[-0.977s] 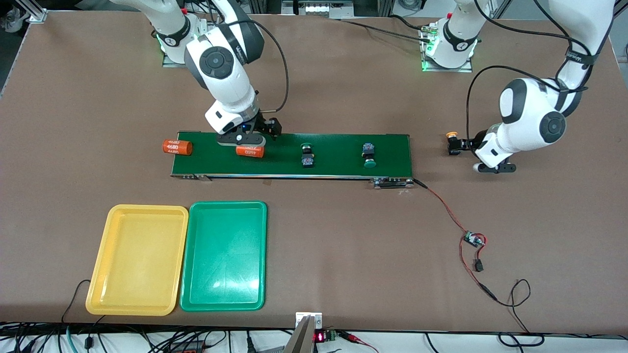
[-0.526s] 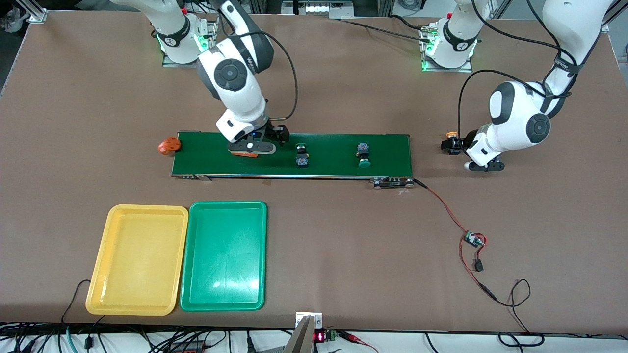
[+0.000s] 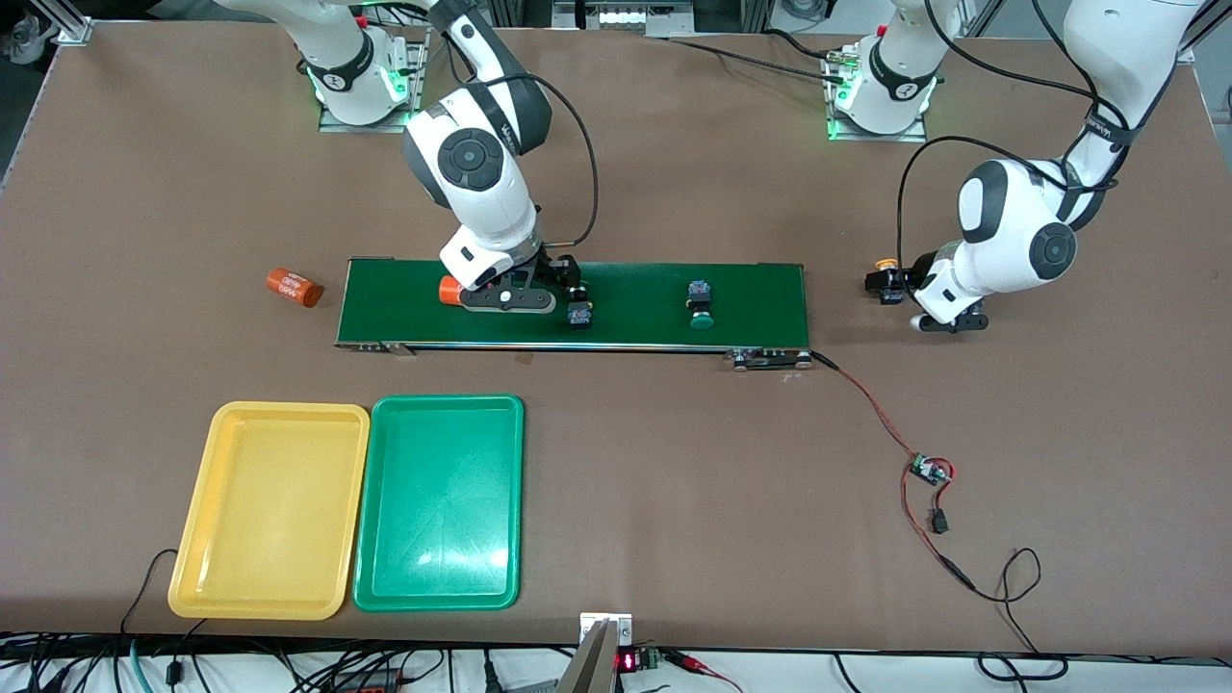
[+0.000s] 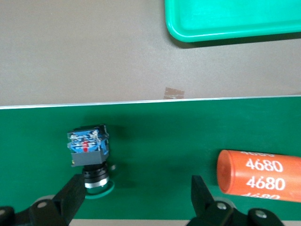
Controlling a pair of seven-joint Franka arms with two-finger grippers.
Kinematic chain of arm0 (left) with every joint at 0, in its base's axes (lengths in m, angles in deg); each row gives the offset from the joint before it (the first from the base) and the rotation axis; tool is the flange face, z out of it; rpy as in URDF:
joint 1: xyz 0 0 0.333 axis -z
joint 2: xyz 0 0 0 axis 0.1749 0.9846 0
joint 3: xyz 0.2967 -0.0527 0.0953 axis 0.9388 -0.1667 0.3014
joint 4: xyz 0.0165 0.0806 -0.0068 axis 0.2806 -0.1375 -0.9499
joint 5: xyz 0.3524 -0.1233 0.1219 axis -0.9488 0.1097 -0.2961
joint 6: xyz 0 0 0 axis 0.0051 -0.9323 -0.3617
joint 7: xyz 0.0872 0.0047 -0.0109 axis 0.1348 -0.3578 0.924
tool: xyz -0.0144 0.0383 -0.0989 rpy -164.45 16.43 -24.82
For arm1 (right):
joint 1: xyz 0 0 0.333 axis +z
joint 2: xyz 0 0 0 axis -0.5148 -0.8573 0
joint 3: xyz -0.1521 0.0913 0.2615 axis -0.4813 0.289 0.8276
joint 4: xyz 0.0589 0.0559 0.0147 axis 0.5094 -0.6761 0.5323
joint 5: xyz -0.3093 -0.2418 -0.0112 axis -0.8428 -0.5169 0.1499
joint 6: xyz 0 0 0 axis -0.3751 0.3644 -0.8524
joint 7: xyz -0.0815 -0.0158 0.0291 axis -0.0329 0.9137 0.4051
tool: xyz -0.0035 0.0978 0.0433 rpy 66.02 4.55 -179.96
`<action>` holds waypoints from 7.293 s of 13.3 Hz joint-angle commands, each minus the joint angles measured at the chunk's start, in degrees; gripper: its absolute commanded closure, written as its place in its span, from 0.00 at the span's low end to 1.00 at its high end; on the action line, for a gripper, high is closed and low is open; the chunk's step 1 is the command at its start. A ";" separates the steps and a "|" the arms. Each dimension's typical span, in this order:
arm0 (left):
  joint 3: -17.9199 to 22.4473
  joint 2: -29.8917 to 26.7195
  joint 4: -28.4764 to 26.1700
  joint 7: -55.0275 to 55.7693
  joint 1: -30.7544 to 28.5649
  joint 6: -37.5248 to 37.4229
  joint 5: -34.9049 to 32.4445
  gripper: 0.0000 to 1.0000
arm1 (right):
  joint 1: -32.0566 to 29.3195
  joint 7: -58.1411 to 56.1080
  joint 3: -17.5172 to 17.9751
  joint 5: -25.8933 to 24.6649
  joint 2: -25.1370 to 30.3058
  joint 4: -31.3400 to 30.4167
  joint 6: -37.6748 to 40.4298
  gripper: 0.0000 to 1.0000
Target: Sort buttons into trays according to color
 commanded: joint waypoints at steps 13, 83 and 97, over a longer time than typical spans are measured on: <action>2.23 -4.49 20.32 2.66 5.80 -17.97 -0.75 1.00 | 1.34 -6.85 -0.59 -0.11 -3.82 1.33 0.21 0.00; 4.08 -4.12 14.53 -21.99 -3.35 -13.57 -15.42 1.00 | -6.66 3.96 6.35 -6.26 1.63 -7.55 -4.54 0.00; 3.99 1.04 22.63 12.23 28.75 -15.02 2.95 1.00 | -6.75 3.70 6.35 -8.11 -2.07 -7.38 -6.82 0.00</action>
